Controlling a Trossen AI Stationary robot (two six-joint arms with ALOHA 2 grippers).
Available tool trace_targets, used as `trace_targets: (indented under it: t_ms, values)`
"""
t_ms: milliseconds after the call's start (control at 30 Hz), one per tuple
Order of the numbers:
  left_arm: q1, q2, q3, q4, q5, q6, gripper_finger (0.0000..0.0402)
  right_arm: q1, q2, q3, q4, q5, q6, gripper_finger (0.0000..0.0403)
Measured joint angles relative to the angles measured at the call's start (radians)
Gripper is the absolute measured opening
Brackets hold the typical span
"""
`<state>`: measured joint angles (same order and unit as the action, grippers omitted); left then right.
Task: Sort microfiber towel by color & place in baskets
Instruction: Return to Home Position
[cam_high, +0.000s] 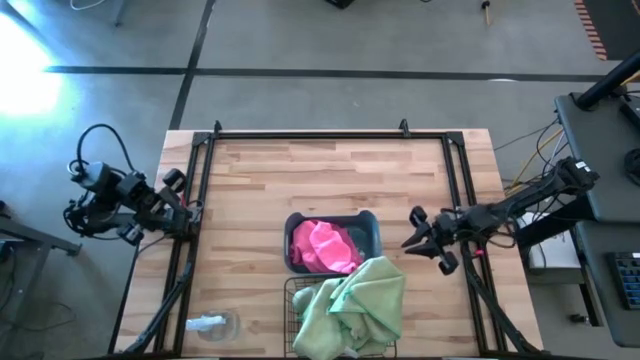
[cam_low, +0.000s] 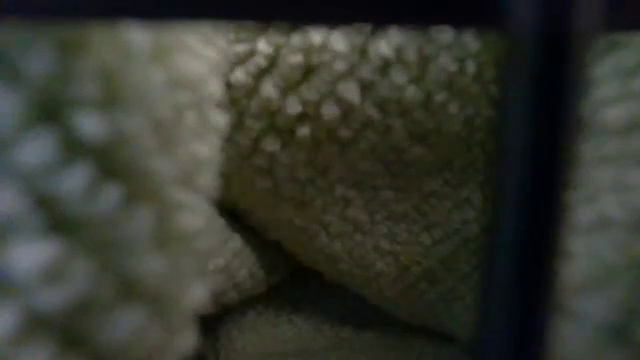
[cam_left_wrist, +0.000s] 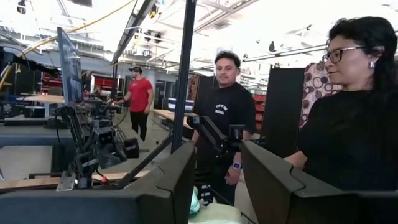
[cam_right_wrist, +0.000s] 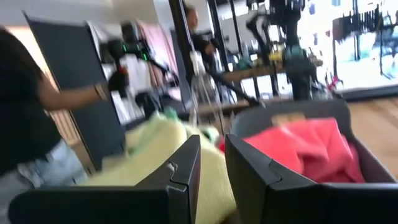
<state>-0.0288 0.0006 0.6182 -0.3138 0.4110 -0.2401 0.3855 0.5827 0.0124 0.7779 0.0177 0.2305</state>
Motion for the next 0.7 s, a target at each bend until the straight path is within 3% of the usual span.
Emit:
trace_targets:
  t_ms: [233, 700]
  values:
    - [0.0, 0.0, 0.003, 0.04, 0.0, 0.0, 0.0116, 0.0, 0.002, 0.0, -0.142, 0.0, -0.008, 0.0068]
    - [0.0, 0.0, 0.002, 0.103, 0.0, -0.004, 0.0116, 0.0, 0.002, -0.002, -0.146, 0.001, -0.003, 0.0068]
